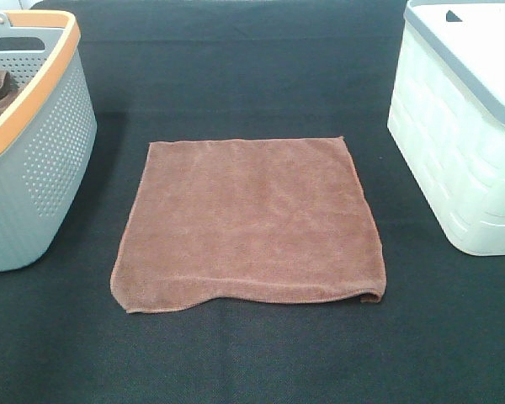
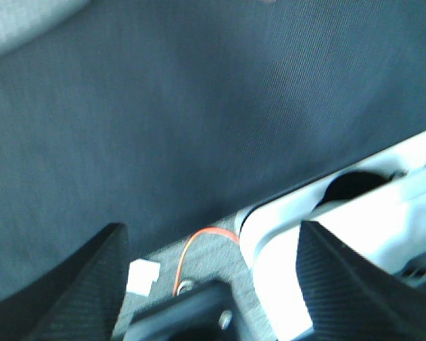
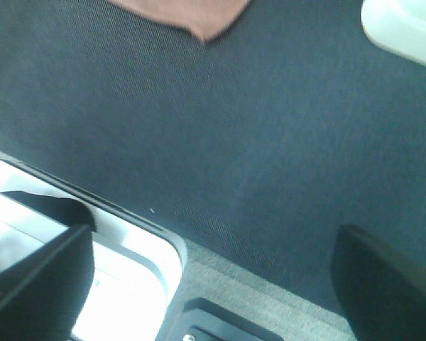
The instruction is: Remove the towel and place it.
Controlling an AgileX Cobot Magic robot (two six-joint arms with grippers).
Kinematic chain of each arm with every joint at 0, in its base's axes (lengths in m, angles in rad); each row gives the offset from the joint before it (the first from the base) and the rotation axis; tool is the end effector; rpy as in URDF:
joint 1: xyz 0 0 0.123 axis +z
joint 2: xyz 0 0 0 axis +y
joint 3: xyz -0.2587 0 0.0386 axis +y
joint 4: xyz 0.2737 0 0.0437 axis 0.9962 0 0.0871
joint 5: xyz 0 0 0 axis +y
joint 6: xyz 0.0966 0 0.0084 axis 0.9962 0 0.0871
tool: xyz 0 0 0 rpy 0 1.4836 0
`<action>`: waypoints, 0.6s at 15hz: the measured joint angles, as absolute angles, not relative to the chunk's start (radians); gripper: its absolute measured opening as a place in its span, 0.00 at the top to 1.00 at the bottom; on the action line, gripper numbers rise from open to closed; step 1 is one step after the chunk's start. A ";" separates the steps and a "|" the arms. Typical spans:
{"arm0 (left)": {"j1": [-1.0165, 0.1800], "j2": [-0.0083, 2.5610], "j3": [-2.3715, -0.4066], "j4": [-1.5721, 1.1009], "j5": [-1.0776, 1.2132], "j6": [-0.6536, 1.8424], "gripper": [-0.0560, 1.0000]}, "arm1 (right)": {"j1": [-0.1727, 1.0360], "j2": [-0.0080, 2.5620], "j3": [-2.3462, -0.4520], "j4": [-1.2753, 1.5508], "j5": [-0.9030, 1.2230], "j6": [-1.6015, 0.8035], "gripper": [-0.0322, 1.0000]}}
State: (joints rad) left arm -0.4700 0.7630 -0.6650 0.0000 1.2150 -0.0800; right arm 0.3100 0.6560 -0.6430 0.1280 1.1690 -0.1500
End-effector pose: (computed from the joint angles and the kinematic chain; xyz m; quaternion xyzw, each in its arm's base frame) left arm 0.1329 -0.0675 0.2551 0.1909 0.9665 -0.0466 0.1652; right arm 0.1271 0.0527 0.2660 -0.2109 0.9467 0.0817 0.2295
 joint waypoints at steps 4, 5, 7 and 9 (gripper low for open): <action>-0.470 0.471 -0.558 0.015 1.155 -0.077 0.34 | 0.310 0.417 -0.543 0.123 1.141 -0.135 0.15; -0.470 0.404 -0.558 0.015 1.136 -0.058 0.34 | 0.310 0.365 -0.531 0.123 1.115 -0.134 0.15; -0.470 0.352 -0.558 0.015 1.119 -0.025 0.34 | 0.310 0.322 -0.517 0.123 1.094 -0.134 0.15; -0.470 0.256 -0.530 0.015 1.056 0.013 0.34 | 0.310 0.241 -0.510 0.123 1.074 -0.133 0.15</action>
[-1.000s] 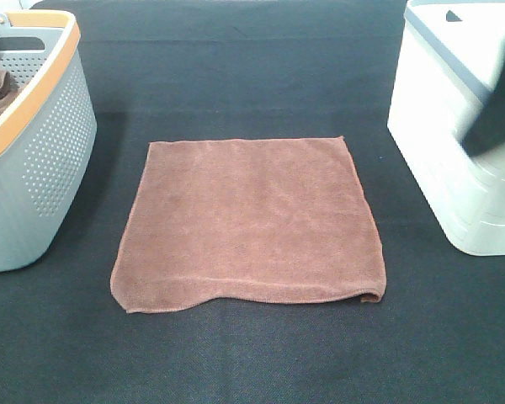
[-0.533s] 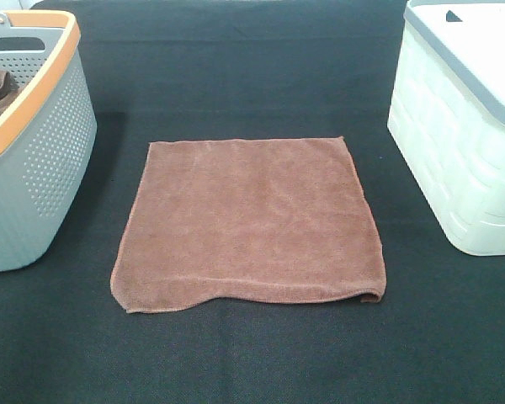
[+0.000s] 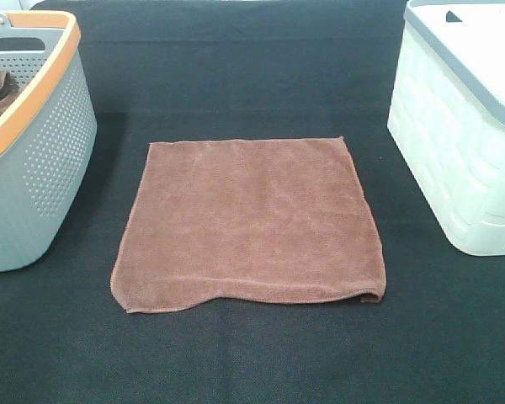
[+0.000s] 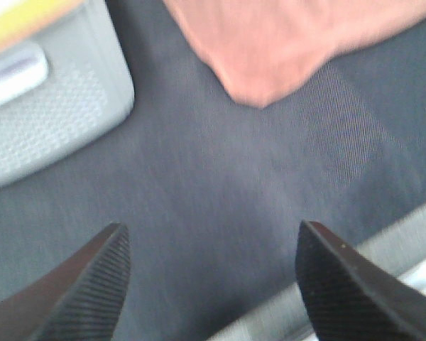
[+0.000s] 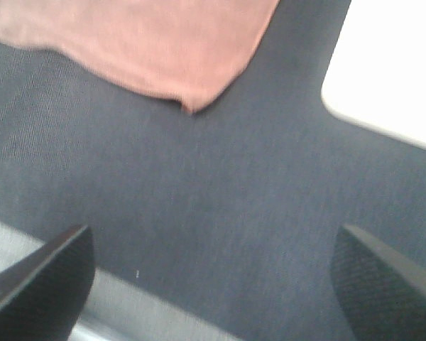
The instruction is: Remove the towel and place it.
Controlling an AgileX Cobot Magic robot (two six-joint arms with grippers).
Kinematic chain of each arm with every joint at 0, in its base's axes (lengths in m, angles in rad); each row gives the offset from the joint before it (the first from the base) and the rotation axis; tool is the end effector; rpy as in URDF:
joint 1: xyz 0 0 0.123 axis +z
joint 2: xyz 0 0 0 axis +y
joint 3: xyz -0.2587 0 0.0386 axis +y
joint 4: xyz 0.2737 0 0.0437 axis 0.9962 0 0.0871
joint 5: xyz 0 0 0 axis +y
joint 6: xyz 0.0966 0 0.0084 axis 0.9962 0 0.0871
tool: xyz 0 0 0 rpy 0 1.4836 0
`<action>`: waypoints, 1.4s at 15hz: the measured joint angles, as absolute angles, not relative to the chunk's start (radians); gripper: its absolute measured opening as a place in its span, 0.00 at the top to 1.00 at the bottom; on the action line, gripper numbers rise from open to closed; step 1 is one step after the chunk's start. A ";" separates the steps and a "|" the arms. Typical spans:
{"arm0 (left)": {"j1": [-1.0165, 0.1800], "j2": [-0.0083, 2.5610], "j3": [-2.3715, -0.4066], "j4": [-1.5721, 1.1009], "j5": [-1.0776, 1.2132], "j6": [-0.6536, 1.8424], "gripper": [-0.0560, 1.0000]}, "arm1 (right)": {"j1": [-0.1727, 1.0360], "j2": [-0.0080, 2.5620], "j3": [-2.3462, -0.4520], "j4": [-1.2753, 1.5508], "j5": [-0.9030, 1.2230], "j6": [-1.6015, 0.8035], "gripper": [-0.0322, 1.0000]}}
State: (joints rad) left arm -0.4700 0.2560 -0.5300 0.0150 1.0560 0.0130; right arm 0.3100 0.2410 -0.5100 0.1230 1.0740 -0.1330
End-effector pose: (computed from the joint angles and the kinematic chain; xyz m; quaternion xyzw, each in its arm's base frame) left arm 0.0769 -0.0376 0.2799 0.2171 0.8792 -0.0888 0.4148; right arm 0.0759 0.0353 0.2739 -0.1954 0.8874 0.0976 0.4059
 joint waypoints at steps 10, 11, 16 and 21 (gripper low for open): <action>-0.470 0.241 -0.501 0.010 1.048 0.026 0.34 | 0.310 0.223 -0.505 0.074 1.067 -0.083 0.15; -0.470 0.241 -0.501 0.010 1.048 0.026 0.34 | 0.310 0.223 -0.505 0.074 1.067 -0.083 0.15; -0.470 0.241 -0.501 0.010 1.048 0.026 0.34 | 0.310 0.223 -0.505 0.074 1.066 -0.082 0.15; -0.259 0.194 -0.499 0.009 1.048 0.026 0.34 | 0.154 0.221 -0.505 0.078 1.066 -0.082 0.15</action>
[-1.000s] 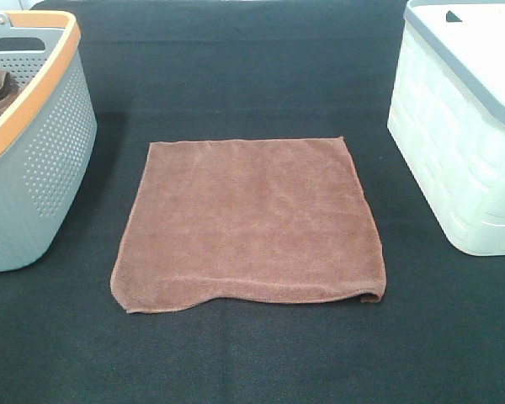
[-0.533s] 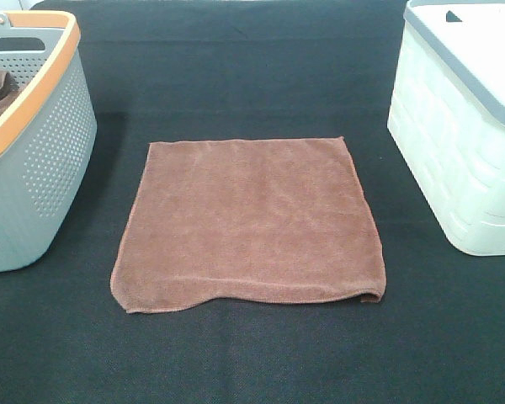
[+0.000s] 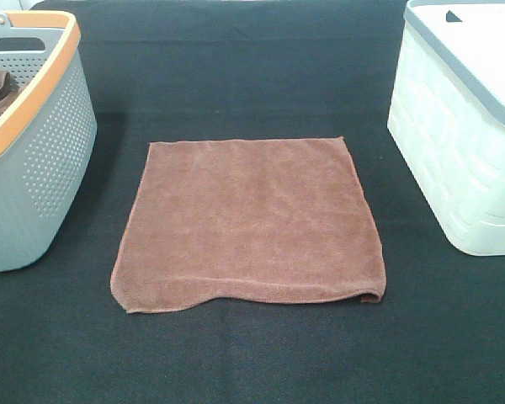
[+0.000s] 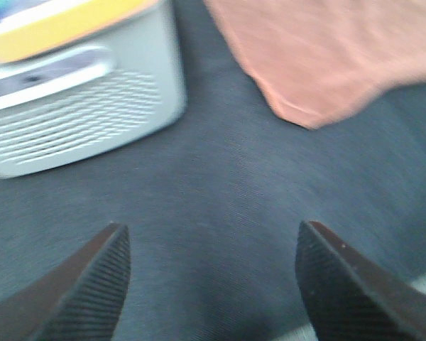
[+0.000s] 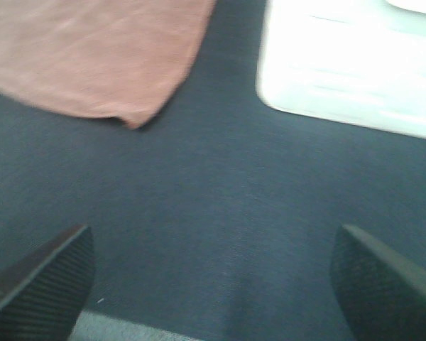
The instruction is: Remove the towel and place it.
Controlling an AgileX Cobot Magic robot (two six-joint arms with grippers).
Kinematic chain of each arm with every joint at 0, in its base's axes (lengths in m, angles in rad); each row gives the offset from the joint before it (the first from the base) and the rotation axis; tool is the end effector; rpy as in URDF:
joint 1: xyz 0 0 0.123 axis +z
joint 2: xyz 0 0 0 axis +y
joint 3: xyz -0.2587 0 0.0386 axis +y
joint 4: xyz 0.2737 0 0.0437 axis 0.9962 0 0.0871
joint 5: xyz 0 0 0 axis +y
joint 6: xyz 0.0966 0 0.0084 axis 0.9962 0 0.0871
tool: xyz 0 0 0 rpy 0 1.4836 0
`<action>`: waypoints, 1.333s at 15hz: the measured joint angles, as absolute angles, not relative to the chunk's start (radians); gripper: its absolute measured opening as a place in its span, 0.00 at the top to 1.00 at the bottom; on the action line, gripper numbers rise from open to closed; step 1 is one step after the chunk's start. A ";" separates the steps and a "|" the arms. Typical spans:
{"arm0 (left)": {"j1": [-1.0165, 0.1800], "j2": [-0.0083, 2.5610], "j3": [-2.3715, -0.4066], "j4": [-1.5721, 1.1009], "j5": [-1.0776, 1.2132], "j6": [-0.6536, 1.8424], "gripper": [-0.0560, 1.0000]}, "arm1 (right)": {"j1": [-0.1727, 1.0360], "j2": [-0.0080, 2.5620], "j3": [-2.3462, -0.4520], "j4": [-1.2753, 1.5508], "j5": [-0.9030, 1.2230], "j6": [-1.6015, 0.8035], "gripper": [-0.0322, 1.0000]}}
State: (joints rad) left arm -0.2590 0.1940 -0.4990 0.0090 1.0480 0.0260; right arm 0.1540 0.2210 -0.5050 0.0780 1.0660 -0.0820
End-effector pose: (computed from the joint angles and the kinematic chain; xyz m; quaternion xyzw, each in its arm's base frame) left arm 0.0759 -0.0193 0.2755 0.1277 0.8880 -0.0469 0.4392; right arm 0.0789 0.0189 0.2741 -0.1039 0.8989 0.0541 0.4221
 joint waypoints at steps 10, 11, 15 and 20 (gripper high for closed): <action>-0.039 -0.004 -0.499 0.009 1.048 0.026 0.34 | -0.062 -0.005 -0.505 0.078 1.066 -0.082 0.15; -0.039 -0.004 -0.499 0.009 1.048 0.026 0.34 | -0.052 -0.007 -0.505 0.078 1.066 -0.082 0.15; -0.039 -0.004 -0.499 0.009 1.048 0.026 0.34 | -0.009 -0.007 -0.505 0.084 1.066 -0.082 0.15; -0.039 -0.004 -0.499 0.009 1.048 0.026 0.34 | -0.009 -0.007 -0.505 0.097 1.066 -0.082 0.15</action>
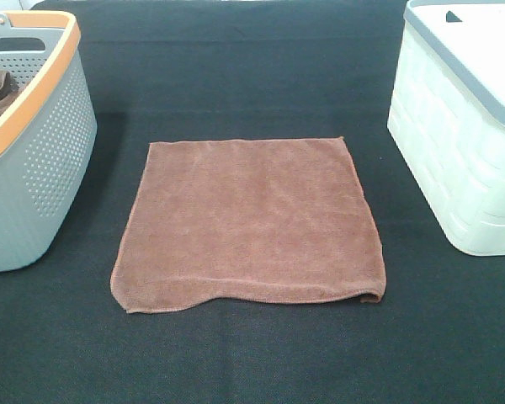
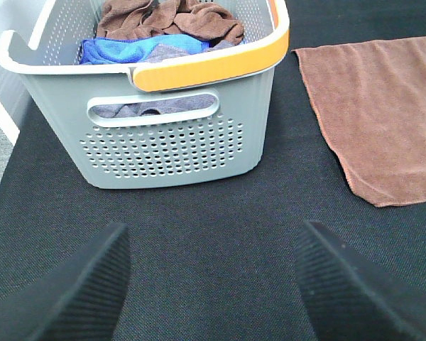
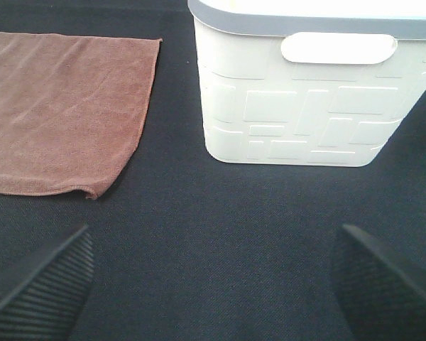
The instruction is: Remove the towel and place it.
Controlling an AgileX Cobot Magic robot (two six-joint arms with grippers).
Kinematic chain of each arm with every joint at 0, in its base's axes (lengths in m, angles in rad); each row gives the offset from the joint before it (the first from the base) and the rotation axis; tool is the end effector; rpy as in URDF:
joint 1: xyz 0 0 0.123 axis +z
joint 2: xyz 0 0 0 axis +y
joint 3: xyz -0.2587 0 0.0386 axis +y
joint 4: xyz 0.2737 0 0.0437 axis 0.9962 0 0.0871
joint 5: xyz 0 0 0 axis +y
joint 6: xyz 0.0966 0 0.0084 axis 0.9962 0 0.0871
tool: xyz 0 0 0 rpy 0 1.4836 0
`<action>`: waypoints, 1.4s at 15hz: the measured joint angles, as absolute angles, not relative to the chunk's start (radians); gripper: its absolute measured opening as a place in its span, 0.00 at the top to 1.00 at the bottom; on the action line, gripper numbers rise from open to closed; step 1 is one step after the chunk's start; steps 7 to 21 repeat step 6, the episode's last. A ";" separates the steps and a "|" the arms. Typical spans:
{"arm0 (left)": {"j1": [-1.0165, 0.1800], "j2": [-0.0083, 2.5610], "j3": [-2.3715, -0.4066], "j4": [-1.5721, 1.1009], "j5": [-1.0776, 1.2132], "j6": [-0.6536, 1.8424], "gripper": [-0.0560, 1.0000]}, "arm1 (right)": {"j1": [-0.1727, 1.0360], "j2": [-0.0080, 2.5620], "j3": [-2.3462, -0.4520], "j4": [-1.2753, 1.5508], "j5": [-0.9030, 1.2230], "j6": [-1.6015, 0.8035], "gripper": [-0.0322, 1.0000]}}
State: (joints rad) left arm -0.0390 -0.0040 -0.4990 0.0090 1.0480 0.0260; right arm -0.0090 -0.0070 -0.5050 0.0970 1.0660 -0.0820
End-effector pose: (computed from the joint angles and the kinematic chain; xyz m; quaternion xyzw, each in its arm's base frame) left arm 0.0468 -0.0011 0.2879 0.0274 0.8487 0.0011 0.5282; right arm 0.0446 0.0078 0.2886 -0.0333 0.8498 0.0246 0.5254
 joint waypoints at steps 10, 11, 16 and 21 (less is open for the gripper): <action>-0.039 -0.004 -0.499 0.009 1.048 0.026 0.34 | -0.009 -0.007 -0.505 0.097 1.066 -0.082 0.15; -0.039 -0.004 -0.499 0.009 1.048 0.026 0.34 | -0.009 -0.007 -0.505 0.097 1.066 -0.082 0.15; -0.039 -0.004 -0.499 0.009 1.048 0.026 0.34 | -0.009 -0.007 -0.505 0.097 1.066 -0.082 0.15; -0.039 -0.004 -0.499 0.009 1.048 0.026 0.34 | -0.009 -0.007 -0.505 0.097 1.066 -0.082 0.15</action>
